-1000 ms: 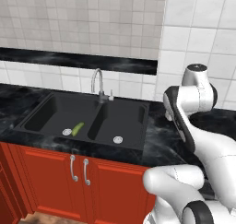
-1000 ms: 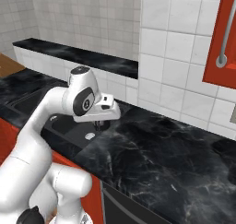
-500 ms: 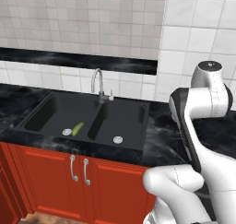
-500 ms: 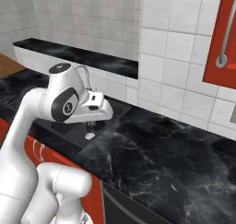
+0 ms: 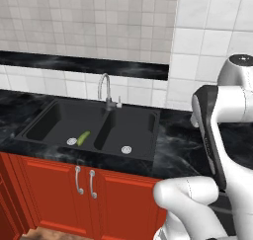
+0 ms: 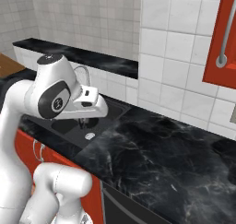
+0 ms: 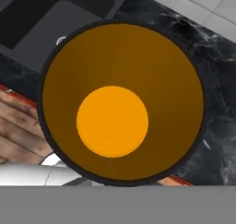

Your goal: Clear the mugs and bowl far away from the sink.

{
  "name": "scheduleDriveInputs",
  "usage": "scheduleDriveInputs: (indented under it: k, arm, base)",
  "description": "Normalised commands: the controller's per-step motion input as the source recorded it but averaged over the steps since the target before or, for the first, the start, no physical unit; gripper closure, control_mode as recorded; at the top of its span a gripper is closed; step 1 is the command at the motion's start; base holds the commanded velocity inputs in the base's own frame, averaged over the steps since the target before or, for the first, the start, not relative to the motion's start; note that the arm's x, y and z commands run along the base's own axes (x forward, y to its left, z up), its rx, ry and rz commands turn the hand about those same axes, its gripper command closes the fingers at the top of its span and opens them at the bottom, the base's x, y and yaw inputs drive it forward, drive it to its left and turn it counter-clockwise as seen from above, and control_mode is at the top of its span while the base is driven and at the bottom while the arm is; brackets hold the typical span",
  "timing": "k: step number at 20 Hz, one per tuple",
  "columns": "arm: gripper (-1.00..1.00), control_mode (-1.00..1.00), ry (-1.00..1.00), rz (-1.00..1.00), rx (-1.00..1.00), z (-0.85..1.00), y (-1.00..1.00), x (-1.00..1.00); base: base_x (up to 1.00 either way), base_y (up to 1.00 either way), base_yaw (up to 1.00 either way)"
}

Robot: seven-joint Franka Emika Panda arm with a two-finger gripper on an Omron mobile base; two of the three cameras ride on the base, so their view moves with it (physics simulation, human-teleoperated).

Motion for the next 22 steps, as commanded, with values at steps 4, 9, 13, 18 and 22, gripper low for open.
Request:
scheduleDriveInputs:
  k: [4,9,13,18,22]
  arm:
    - [1.00,-1.00,0.00,0.00,0.07,0.14,0.18,-0.20]
    - [1.00,1.00,0.00,0.00,0.00,0.00,0.08,-0.05]
    - [1.00,1.00,0.00,0.00,0.00,0.00,0.00,0.00]
    - [1.00,1.00,0.00,0.00,0.00,0.00,0.00,0.00]
    - [1.00,1.00,0.00,0.00,0.00,0.00,0.00,0.00]
  base:
    - [0.00,0.00,0.00]
    - [-0.25,0.51,0.00]
    - [-0.63,0.73,0.27]
    - [-0.26,0.43,0.85]
    - [0.00,0.00,1.00]
